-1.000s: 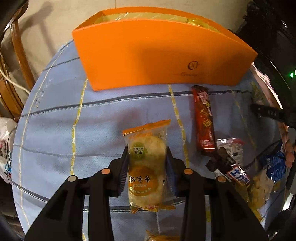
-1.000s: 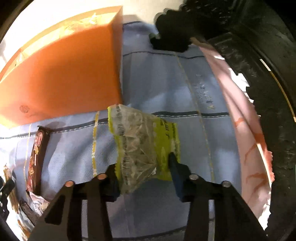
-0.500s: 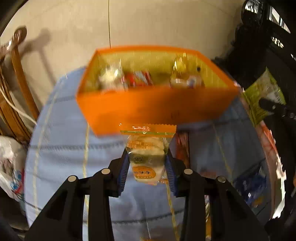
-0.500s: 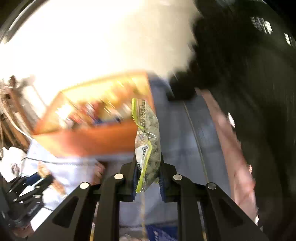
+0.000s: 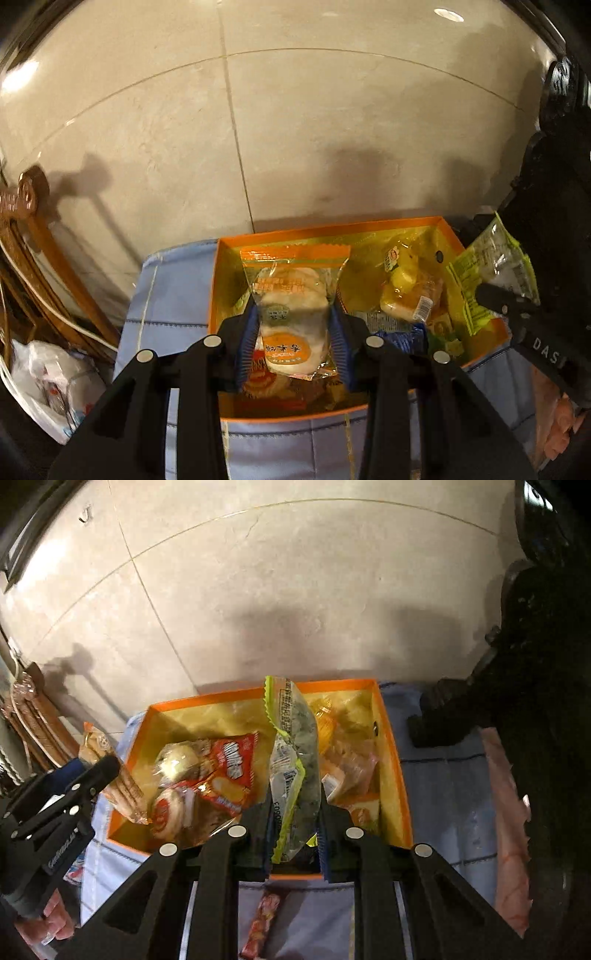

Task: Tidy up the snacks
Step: 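Drop the pastry into the orange box while the right tool drops the seed bag, then grasp another orange-labelled pastry with the left tool while the right tool grasps the chocolate bar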

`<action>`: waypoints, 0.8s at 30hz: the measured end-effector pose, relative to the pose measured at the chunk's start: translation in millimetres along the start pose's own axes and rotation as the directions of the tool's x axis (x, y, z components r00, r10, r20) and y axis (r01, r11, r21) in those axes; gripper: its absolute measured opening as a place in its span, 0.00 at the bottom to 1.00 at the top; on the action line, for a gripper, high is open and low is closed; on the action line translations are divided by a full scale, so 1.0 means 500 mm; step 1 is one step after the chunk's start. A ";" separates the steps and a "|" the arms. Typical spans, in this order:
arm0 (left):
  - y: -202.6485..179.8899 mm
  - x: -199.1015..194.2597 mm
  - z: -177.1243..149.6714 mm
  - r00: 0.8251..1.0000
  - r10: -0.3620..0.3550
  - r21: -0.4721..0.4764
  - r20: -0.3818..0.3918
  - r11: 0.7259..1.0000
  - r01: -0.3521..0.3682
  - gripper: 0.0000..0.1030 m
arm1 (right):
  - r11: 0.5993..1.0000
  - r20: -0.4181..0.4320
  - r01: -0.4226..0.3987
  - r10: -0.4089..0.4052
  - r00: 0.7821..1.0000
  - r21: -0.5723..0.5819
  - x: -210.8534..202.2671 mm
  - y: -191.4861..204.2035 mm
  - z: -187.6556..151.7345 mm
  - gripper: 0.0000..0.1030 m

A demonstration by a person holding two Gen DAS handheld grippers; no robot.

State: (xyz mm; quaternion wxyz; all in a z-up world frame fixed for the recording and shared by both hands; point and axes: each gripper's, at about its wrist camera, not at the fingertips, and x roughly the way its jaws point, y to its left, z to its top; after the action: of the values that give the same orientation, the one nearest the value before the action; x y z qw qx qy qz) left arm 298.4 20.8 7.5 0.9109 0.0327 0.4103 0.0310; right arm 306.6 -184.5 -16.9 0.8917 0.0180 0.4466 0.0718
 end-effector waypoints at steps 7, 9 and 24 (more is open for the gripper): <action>0.014 0.007 0.012 0.999 0.011 -0.111 0.040 0.994 -0.006 0.96 | 0.998 0.077 0.060 -0.060 0.995 0.011 -0.039 -0.006 -0.003 0.97; 0.018 0.004 0.006 0.999 0.009 -0.091 0.041 0.996 -0.005 0.96 | 0.998 0.057 0.041 -0.043 0.997 0.038 -0.051 -0.020 -0.009 0.97; -0.004 -0.159 -0.487 0.981 -0.114 0.059 -0.160 0.990 0.125 0.96 | 1.000 -0.260 -0.017 0.010 0.966 -0.025 0.004 0.043 -0.281 0.96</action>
State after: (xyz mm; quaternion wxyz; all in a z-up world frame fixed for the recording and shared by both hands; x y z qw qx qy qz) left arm 63.6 20.6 -94.3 0.8745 0.0369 0.4822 -0.0357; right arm 193.3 -167.3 -100.7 0.8251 -0.0006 0.5585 0.0857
